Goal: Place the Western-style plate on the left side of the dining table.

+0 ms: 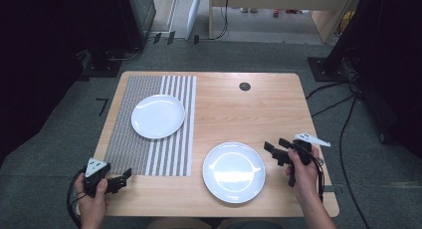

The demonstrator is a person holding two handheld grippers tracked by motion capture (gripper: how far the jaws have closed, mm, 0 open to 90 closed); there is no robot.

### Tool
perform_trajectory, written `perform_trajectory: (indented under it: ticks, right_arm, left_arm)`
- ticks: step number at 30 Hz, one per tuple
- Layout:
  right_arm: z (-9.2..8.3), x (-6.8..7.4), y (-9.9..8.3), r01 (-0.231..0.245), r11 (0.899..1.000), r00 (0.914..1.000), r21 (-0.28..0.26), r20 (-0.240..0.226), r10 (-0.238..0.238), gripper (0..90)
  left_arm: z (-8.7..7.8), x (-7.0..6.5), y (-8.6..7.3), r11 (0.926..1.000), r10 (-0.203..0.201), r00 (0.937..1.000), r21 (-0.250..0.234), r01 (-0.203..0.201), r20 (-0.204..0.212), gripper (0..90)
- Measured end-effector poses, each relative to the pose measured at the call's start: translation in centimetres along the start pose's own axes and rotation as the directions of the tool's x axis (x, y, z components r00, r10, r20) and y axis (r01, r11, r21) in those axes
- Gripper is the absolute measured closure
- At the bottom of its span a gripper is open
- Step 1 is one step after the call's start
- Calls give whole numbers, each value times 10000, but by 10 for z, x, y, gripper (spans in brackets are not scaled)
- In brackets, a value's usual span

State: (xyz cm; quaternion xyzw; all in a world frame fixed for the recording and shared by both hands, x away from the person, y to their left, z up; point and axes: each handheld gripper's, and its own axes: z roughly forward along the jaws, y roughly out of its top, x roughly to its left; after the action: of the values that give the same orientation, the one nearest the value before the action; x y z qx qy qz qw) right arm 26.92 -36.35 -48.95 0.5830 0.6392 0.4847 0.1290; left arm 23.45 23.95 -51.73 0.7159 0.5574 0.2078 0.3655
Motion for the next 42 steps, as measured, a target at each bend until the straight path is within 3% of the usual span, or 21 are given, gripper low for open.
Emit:
perform_trajectory:
  ticks: [8,11,21,31,42]
  right_arm:
    - [-19,-21,-14,-82,10000,9977,23,670,80,234]
    - [-27,-27,-16,-122,9999,9961,-71,870,128,232]
    - [-49,-44,-18,-162,9993,9880,-325,1532,210,232]
    - [-70,-69,-31,-331,9993,9724,-181,2305,364,227]
    - [-88,-87,-44,-403,9992,9582,7,2836,384,218]
  left_arm:
    - [1,-4,0,9995,295,9992,144,-292,-264,133]
    - [4,-10,1,9961,813,9941,387,-787,-715,134]
    - [4,-10,0,9959,840,9940,402,-813,-701,132]
    - [4,-10,0,9957,860,9940,404,-834,-682,132]
    - [4,-10,0,9957,861,9939,405,-835,-683,132]
